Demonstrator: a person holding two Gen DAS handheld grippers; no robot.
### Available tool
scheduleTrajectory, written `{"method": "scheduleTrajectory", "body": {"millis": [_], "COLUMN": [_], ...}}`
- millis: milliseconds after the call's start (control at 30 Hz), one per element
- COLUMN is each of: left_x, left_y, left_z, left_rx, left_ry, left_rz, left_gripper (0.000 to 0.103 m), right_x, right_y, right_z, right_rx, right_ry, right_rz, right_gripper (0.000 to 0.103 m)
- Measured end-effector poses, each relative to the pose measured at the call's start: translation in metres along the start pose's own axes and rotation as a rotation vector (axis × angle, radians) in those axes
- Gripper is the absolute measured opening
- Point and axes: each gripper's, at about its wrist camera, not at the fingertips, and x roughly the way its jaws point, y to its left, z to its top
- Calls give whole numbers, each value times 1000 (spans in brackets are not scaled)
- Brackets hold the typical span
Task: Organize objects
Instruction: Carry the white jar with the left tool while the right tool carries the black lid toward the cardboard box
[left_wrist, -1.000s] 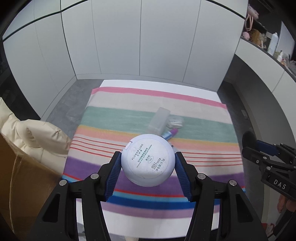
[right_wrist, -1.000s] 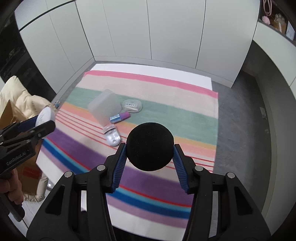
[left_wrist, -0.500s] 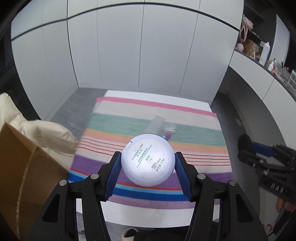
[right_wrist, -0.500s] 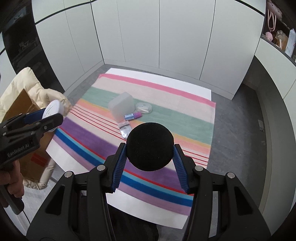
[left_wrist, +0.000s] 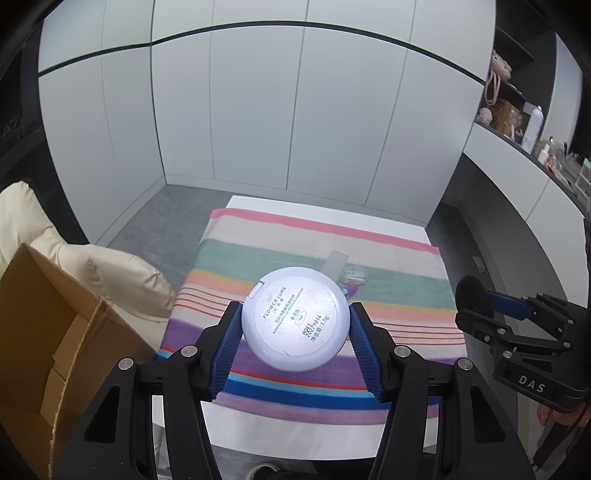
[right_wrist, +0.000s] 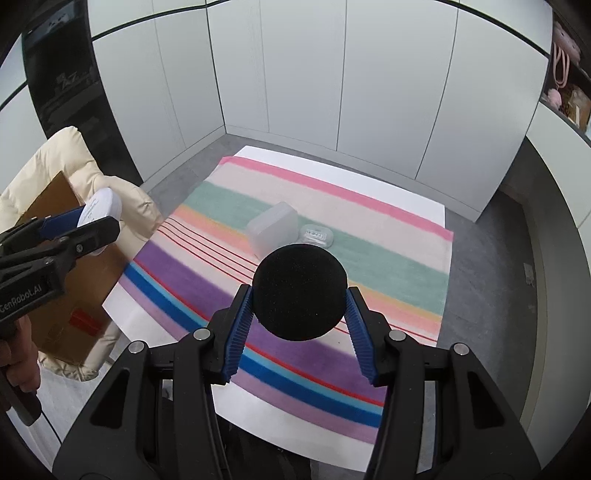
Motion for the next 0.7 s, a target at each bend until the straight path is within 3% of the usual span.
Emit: {"method": "scheduleTrajectory", "body": {"millis": [700], "left_x": [-18], "left_y": [68], "left_z": [-11], "left_rx": [-84], "left_ry": [-17], "left_rz": [72], "left_gripper": [59], "right_x": [18], "right_y": [64], "right_z": [21], "right_rx": [-67], "right_ry": [-6], "right_rz": [63], "right_gripper": [52]}}
